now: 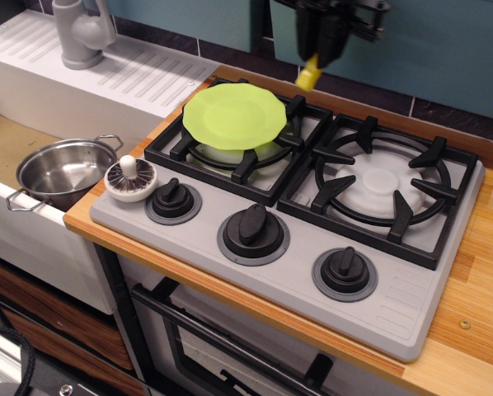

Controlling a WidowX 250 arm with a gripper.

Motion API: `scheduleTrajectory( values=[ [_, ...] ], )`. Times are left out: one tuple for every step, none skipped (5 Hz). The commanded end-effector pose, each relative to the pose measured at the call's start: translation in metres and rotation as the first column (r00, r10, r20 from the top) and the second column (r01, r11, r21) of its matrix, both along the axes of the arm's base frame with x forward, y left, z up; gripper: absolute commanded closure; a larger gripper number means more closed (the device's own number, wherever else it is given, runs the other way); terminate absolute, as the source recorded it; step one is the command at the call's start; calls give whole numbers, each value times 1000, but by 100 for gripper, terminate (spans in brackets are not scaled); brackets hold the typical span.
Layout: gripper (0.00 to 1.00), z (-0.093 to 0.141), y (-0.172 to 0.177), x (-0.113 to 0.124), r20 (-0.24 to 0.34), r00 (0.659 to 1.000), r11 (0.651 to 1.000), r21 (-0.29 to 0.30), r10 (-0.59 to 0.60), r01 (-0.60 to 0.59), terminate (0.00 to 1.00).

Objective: Put fry on plate and mushroom in pot or pan in sink

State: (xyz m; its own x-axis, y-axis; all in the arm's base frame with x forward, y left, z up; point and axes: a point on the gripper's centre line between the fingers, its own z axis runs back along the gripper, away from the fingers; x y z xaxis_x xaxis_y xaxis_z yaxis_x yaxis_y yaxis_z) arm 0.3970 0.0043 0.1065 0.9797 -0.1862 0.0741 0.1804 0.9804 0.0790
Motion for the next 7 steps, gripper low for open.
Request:
scheduleTrajectory(
  values=[
    [100, 25, 30, 4, 83, 996, 999, 31, -22, 19, 0],
    [100, 22, 38, -2, 80, 997, 999, 34, -20, 17, 0],
    [100, 16, 44, -7, 86, 996, 999, 32, -18, 15, 0],
    [100, 12, 49, -12, 89, 996, 999, 30, -18, 15, 0],
    [100, 11, 56, -19, 92, 996, 999, 35, -22, 19, 0],
    [100, 14, 61, -25, 83, 996, 999, 38, -23, 20, 0],
    [100, 12, 66, -26, 86, 996, 999, 38, -30, 26, 0]
  ],
)
